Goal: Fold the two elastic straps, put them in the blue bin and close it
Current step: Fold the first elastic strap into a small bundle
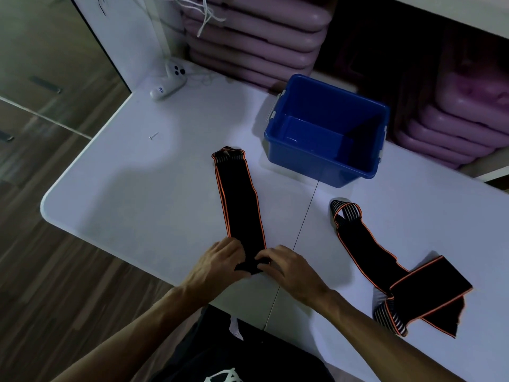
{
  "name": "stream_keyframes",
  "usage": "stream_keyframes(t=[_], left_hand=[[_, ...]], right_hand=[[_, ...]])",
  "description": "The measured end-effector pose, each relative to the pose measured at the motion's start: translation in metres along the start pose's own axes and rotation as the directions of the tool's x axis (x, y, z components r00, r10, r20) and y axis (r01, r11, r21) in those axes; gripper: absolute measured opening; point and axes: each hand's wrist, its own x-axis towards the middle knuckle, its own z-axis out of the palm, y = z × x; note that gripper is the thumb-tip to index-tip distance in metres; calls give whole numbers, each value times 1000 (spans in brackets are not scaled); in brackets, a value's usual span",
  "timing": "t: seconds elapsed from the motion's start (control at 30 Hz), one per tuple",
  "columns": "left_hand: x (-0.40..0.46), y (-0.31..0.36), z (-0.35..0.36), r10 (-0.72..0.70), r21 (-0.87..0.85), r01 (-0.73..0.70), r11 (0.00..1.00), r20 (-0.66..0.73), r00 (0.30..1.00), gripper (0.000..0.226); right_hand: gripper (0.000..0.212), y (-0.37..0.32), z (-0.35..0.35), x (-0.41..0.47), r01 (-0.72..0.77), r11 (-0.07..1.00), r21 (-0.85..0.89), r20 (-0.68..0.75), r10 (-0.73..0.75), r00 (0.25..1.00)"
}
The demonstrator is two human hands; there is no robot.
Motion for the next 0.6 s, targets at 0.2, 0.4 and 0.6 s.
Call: stream_keyframes(t=[0.2, 0.4, 0.6], left_hand=[[1, 5, -3, -31, -119, 33, 992, 21, 999, 42], [-1, 10, -5, -26, -87, 26, 996, 0, 1000, 32], [-10, 8, 4, -66, -31, 65, 997, -15, 998, 28]], right_hand=[[37, 3, -6, 2, 71, 996, -61, 10, -71, 997], [34, 10, -11, 18, 195, 962, -194, 88, -181, 980], [32, 10, -6, 16, 271, 914, -302, 57, -266, 962]])
